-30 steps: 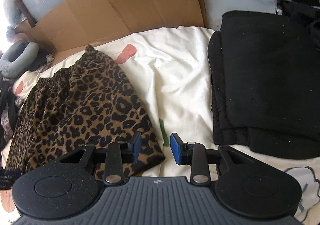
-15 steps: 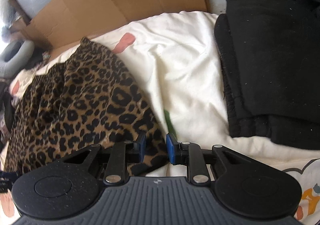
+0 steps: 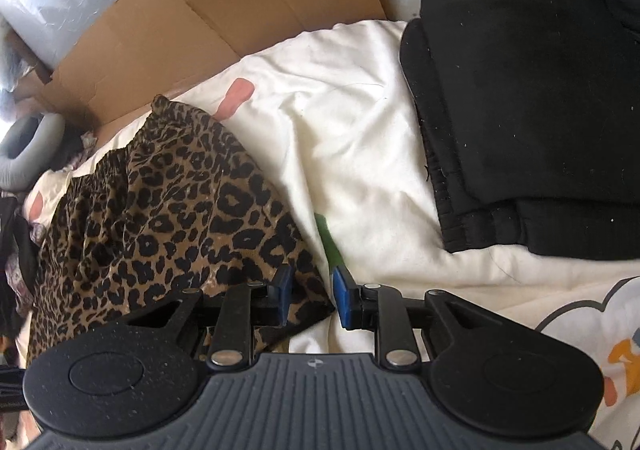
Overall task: Fold clothes
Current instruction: 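Smooth the skirt's hem with the left gripper while the right gripper closes beside it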
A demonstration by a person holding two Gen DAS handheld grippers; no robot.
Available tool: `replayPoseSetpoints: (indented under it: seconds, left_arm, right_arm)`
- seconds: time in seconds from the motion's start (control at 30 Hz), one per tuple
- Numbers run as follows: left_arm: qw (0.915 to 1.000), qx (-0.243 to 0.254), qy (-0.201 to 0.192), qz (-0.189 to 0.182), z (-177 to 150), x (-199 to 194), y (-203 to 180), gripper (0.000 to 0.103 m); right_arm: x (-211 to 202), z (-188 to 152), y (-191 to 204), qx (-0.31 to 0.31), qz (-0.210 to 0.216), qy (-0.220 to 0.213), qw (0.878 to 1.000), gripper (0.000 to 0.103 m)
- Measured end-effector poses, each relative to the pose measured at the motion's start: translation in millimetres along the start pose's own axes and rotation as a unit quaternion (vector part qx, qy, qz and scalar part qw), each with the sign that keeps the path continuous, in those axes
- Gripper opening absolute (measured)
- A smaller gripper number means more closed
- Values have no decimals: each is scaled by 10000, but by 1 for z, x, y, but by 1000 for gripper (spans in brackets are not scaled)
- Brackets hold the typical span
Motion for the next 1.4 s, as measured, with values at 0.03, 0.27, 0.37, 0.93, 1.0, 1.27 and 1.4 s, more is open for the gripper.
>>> replayPoseSetpoints:
  seconds: [0.03,0.27,0.37,0.93,1.0,1.27,1.4]
  left_arm:
    - [10000,4,1,2,0,0,-1,38]
    - [10000,-21,-11,-29,-1,0,1,38]
    - [10000,21,10,-48,-2,-1,0,38]
    - [9970,167,65,-760,-16,-14,-20,41]
    - [9964,327,7,-788,-18,-18,-26,41]
    - [9964,466,61,-709,-19,-21,-33,41]
    - [9965,493,184,-654,-16,-10,-35,43]
  right_arm:
    - [2,0,0,-16,-8,26,10000,25]
    - [9,-7,0,2,-85,189,9998,7]
    - [2,-6,5,-187,-128,162,9996,4]
    - [-41,22,29,-1117,-400,-301,9925,2]
    - [-44,27,31,-1163,-420,-358,9917,2]
    - [-52,47,39,-1227,-415,-588,9898,2]
    - [-52,55,44,-1332,-400,-614,9884,2]
Point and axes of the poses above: each gripper's, at about its wrist camera, not at the fingertips, and x roughly the way its jaws point, y to its left, z to its top, the point moved 5 cm from there along x, roughly the way its jaws point, and after that the axes turned 11 degrees about x, right-handed, at the moved point
